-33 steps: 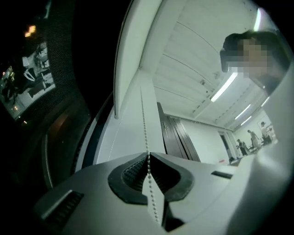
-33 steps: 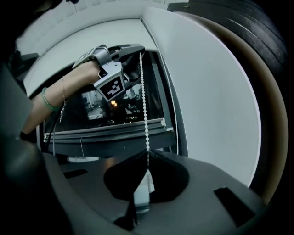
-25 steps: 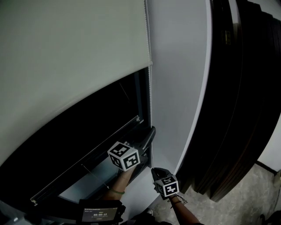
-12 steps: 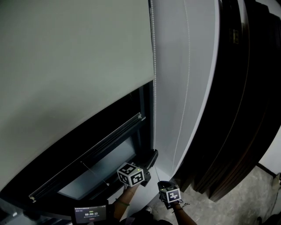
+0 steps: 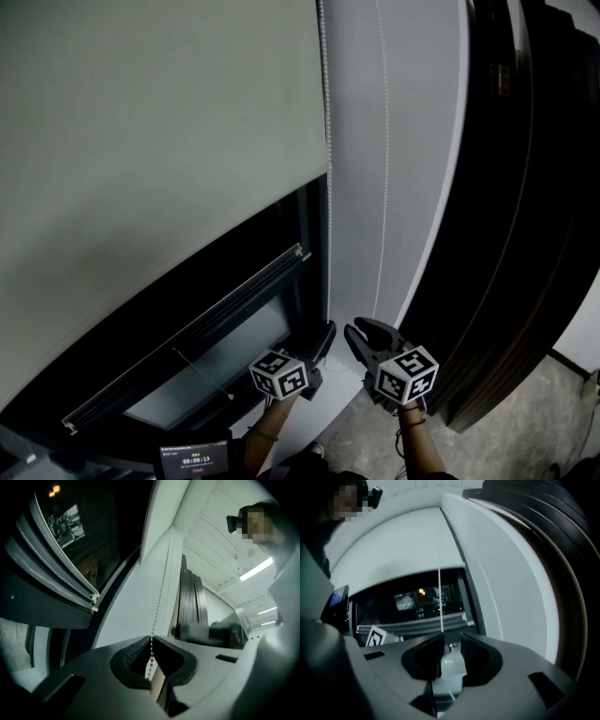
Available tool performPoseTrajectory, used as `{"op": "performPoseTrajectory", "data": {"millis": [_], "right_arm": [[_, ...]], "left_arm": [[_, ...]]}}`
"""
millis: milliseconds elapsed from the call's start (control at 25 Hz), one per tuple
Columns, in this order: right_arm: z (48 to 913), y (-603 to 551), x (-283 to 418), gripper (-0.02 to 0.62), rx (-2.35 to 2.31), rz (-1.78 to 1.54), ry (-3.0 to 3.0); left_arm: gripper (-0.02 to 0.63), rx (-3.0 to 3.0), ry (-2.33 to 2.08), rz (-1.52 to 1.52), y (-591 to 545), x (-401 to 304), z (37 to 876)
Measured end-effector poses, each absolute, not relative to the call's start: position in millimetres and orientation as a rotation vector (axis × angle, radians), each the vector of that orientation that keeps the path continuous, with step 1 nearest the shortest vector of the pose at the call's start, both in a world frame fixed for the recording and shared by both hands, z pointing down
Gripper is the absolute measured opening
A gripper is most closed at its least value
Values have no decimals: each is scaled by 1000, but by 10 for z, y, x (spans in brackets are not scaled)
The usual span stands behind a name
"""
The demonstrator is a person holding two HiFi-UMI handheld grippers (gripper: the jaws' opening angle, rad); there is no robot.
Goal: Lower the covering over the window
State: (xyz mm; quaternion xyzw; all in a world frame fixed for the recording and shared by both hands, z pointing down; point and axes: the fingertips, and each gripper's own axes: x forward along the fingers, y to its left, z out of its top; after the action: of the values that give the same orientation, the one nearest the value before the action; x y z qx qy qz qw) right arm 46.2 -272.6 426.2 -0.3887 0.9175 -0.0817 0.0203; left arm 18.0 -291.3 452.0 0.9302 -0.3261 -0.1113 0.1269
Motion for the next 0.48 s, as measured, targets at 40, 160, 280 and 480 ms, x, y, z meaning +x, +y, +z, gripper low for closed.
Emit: {"op": "performPoseTrajectory", "data": {"millis": [40,160,280,480], "right_arm": [[3933,-2758,436,94,-1164,-172,2830],[3036,-2852,343,110,-1070,42,2790],[2371,-2992,266,114,-1029,191,2755],[1612,-3104,121,114,-964,330,2724]], "left_arm": [[14,2707,-947,-324,-2909,188,4522],[14,2708,-942,-326,-2902,206,4522],[14,2708,-942,-327,-2901,214,4518],[14,2718,-946,-312,-2914,226,4524]]}}
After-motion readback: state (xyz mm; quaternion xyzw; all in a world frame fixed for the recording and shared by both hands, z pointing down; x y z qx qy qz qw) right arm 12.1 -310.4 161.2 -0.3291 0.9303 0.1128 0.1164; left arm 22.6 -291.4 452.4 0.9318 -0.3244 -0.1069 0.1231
